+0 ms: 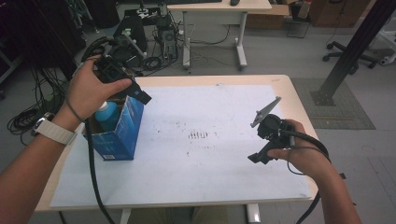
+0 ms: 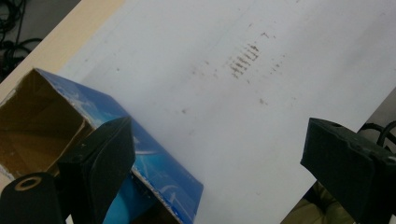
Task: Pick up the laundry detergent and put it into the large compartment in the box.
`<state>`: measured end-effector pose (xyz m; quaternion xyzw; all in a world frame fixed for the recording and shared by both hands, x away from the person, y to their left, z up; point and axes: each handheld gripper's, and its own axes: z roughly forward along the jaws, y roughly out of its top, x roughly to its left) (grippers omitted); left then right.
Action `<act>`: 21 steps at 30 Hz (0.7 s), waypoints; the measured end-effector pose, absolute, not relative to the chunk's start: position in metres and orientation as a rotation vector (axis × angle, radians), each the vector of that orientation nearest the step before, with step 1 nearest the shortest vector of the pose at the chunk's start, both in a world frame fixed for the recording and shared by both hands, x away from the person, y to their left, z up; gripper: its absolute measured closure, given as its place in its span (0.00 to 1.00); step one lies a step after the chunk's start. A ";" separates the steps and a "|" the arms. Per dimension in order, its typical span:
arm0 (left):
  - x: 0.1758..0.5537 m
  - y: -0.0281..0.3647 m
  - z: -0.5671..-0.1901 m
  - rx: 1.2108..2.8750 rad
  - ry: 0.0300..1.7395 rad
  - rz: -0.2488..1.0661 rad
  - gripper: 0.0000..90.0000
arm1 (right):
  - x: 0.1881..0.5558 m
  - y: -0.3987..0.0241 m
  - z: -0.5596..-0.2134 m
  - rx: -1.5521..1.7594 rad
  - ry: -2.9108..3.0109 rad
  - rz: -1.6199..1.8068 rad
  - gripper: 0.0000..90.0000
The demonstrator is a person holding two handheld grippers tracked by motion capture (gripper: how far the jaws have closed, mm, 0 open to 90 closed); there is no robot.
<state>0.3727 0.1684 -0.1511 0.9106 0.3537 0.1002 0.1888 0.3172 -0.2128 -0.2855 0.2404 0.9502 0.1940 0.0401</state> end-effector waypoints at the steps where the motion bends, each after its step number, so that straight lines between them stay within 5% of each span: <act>1: 0.373 0.167 -0.151 2.568 0.977 0.279 0.11 | 0.317 -0.213 -0.285 0.735 2.911 0.597 0.12; 21: 0.376 0.145 -0.152 2.664 0.692 0.236 0.11 | 0.320 -0.214 -0.285 0.745 2.910 0.593 0.12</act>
